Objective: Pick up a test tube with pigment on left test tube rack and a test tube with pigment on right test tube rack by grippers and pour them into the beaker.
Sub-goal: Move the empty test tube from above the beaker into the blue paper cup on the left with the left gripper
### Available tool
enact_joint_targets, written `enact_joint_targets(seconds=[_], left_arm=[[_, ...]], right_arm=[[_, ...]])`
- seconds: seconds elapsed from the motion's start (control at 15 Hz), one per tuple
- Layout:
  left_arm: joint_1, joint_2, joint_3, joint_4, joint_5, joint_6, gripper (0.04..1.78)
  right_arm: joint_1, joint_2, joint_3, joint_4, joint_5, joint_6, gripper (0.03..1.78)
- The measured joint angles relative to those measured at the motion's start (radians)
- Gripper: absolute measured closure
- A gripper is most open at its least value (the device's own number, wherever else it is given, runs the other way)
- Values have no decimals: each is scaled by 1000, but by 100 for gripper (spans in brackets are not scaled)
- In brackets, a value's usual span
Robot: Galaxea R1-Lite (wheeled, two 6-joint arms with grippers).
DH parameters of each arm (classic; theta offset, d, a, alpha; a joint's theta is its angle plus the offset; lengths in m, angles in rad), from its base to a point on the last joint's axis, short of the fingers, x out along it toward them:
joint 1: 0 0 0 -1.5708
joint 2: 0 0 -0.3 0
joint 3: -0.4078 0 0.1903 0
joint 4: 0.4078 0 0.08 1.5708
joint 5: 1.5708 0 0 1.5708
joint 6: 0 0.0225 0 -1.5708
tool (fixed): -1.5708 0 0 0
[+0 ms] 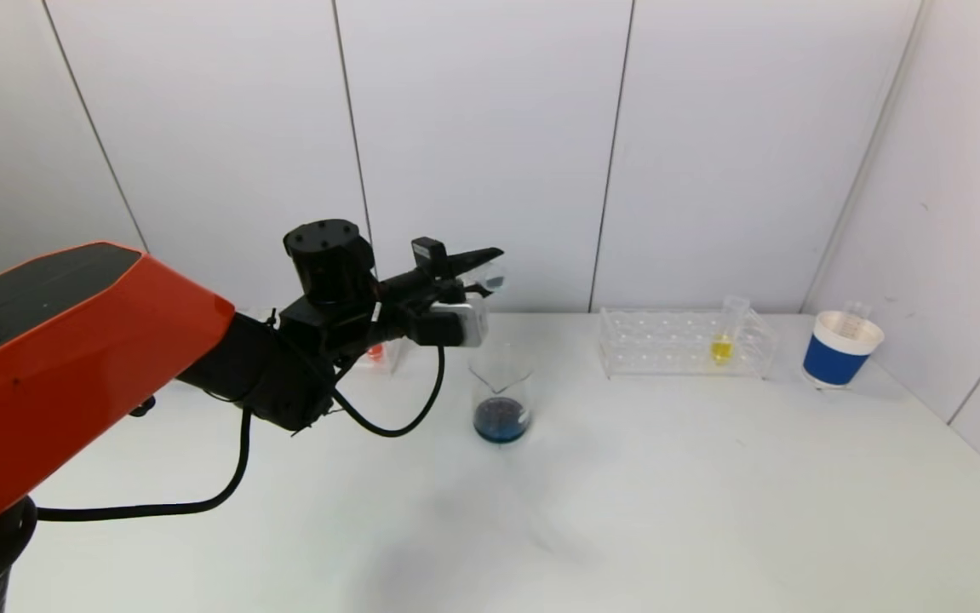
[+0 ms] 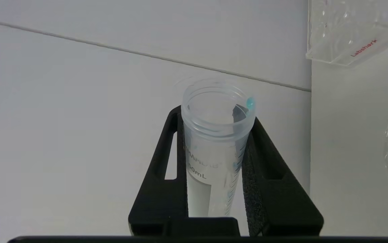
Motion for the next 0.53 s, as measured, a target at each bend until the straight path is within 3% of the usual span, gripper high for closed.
enact_joint_targets(seconds=[0.53], left_arm=[[3,-42,-7,-10,146,-320,135]], right_arm=[[0,0,0,0,0,0,4]])
